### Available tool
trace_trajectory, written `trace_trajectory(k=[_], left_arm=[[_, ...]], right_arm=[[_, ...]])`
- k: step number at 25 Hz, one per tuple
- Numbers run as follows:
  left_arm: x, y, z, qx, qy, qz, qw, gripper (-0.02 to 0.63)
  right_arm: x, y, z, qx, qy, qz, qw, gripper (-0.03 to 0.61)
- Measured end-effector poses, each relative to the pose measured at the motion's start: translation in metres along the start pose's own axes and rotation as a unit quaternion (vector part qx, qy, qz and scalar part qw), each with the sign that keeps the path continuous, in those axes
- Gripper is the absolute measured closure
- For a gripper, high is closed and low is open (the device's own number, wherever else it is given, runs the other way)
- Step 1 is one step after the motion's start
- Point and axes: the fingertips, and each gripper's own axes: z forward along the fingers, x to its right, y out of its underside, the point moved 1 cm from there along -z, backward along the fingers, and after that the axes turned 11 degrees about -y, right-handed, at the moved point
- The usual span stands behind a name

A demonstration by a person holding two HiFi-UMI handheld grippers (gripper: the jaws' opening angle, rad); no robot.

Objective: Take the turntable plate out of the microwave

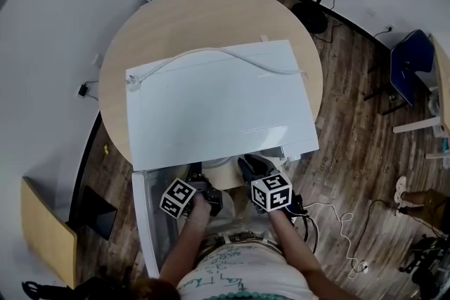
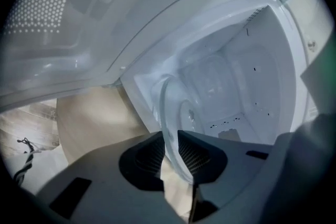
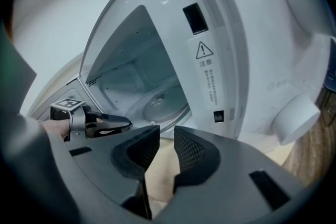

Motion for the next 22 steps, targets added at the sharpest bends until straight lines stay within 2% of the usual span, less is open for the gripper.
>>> trace_trajectory(k=[8,16,22], left_arm=[[-0.002,0.006,-0.010,-0.003,0.008,0.003,1.0000,0.537],[-0.006,0.010,-0.029,-0.001,0.014,0.010,0.9999,0.545],[-0.017,0.021,-0.042,-0.008,0.016,0.006,0.9998,0.546]], right_arm=[[-0.003,0.006,0.000,0.006,-0.012,0.024,1.000,0.472],[-0.002,0.010,0.006,0.017,-0.044,0.093,0.995,0.419],[-0.001,0.014,0.013,0.023,-0.054,0.125,0.990,0.403]])
